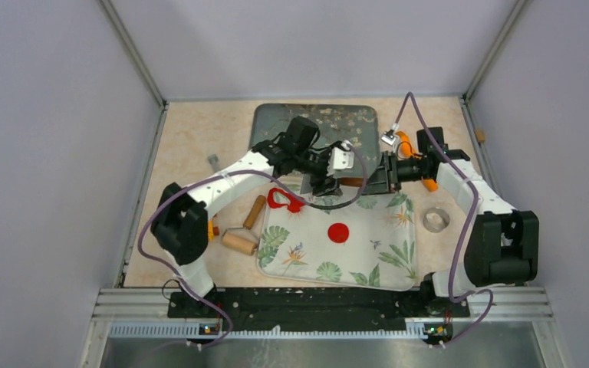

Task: Roll out the dumpling wrappers from the dough

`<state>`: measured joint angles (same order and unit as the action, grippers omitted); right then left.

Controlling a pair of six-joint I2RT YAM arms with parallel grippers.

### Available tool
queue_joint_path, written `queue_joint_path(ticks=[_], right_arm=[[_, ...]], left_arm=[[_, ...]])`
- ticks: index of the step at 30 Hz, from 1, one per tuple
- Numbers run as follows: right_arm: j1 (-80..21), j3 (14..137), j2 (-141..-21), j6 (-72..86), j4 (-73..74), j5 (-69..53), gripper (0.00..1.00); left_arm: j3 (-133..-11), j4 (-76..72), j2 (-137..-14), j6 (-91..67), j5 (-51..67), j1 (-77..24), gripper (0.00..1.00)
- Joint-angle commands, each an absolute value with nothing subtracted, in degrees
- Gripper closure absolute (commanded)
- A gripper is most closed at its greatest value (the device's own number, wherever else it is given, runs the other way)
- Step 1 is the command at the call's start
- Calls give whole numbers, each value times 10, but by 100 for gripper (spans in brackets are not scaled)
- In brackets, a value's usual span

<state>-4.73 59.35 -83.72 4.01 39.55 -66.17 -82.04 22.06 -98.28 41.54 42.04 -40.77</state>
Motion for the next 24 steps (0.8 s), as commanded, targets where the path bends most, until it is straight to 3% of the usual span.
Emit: queue_joint_path(ticks=[1, 3, 4, 8, 9, 11, 13, 20, 24], right_arm=[[-50, 594, -799, 38, 379, -699, 100], [-49, 593, -795, 42, 376, -699, 100], [-50, 592, -793, 45, 372, -698, 100], [-44, 586, -781, 89, 338, -653, 100], [-42, 584, -780, 112, 323, -638, 91], [-42, 586, -782, 150, 300, -609, 47], [-41, 591, -791, 168, 278, -619, 16], [-42, 603, -813, 172, 280, -625, 11], [-50, 585, -811, 192, 253, -639, 26]], left_arm=[[-885, 286, -1032, 512, 409, -425, 23], [-897, 296, -1048, 515, 408, -427, 29], [-898, 295, -1052, 518, 404, -429, 38], [-895, 267, -1056, 479, 405, -429, 95], [-893, 261, -1054, 464, 413, -429, 100], [-890, 253, -1054, 430, 430, -429, 100], [-894, 258, -1059, 396, 444, -430, 100], [-888, 234, -1067, 327, 445, -431, 100], [-893, 223, -1073, 303, 448, -431, 100]])
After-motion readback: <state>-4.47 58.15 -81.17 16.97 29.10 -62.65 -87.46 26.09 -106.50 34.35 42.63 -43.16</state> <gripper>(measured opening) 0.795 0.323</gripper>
